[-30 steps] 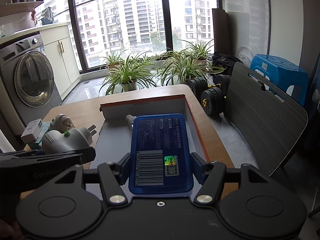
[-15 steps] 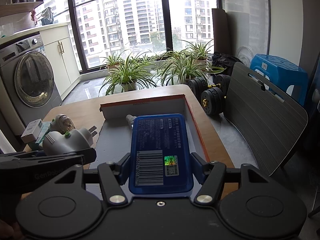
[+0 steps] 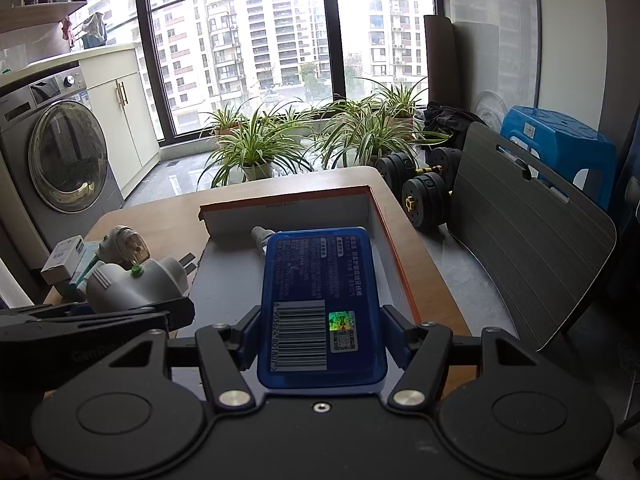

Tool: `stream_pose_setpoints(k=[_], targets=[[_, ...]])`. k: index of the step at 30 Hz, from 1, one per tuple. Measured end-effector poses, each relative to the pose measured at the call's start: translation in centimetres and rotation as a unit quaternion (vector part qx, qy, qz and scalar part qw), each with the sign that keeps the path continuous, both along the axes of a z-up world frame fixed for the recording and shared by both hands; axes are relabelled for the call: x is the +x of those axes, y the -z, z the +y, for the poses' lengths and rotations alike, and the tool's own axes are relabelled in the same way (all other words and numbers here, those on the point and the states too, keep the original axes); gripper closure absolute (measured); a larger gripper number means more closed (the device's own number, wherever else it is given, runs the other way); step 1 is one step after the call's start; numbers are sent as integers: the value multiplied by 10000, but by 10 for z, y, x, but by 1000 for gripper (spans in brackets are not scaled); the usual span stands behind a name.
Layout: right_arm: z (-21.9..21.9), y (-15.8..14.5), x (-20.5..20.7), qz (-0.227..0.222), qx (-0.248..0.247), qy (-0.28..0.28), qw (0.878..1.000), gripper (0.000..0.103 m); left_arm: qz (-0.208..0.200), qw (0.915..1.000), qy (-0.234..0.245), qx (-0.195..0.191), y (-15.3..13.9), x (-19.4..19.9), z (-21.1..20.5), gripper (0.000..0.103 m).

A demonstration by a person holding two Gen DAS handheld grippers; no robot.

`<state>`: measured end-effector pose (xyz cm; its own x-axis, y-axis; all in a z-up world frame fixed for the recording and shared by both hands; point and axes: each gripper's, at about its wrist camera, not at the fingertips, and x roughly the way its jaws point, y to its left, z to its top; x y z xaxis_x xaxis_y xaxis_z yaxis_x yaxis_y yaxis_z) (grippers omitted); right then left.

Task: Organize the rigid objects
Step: 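Lower the blue case into the grey box with right tool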

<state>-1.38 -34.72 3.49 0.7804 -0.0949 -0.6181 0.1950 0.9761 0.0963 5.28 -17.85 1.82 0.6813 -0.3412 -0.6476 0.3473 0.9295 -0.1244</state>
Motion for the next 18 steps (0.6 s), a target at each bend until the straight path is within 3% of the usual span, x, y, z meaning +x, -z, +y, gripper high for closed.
stream_pose_setpoints(k=[18], targets=[[-6,8,0,40,27,54,10000,29,60,10000,-17,12,5,3,-1,36]])
